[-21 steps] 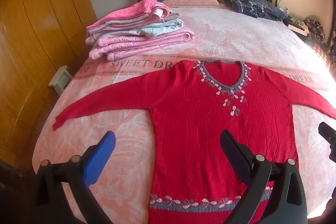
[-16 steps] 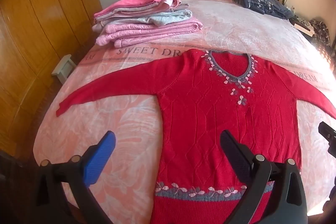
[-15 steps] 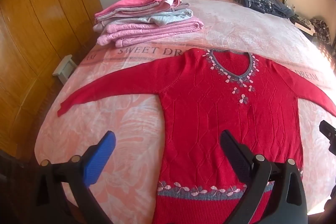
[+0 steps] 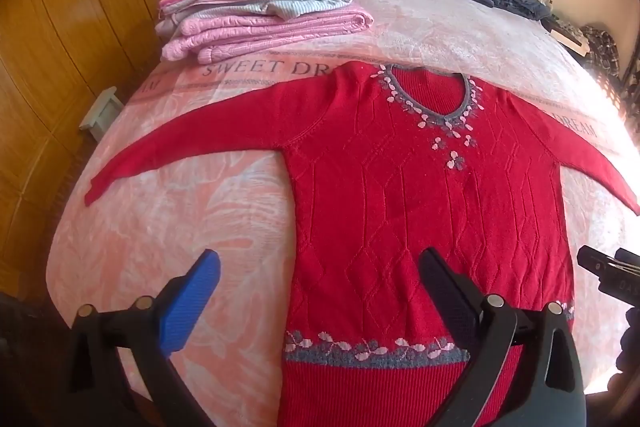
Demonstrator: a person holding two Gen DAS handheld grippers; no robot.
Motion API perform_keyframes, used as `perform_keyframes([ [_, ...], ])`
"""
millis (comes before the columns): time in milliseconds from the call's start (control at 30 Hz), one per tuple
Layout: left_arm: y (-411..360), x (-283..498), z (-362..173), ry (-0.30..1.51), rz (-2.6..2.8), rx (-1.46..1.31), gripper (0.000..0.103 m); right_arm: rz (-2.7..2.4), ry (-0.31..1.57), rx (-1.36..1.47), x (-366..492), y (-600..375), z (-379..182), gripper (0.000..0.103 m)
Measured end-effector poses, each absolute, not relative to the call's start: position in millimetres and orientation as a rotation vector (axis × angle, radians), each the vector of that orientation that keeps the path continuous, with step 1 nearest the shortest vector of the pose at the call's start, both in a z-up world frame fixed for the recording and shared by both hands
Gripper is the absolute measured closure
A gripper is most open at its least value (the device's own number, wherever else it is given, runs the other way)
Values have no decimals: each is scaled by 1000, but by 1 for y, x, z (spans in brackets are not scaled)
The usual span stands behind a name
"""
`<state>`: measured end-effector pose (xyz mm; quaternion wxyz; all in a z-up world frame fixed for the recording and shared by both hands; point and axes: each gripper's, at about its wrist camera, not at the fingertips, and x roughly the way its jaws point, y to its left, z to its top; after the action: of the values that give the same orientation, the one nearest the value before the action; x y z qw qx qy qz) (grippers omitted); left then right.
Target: Fold small clothes
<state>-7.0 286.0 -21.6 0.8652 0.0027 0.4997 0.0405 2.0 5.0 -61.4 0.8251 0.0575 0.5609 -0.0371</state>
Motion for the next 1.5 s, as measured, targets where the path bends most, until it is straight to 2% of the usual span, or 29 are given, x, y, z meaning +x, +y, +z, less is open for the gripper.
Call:
perform_keyframes([
  [133, 278, -4, -28, 1055, 29, -37, 4, 13, 1149, 256, 1, -10, -59, 4],
  [333, 261, 0, -35, 1069, 43, 32, 4, -131, 1141, 53, 5, -10, -60, 4],
  [1500, 256, 9, -31, 1048, 91, 40, 4, -124, 1132, 78, 7, -25, -60, 4],
])
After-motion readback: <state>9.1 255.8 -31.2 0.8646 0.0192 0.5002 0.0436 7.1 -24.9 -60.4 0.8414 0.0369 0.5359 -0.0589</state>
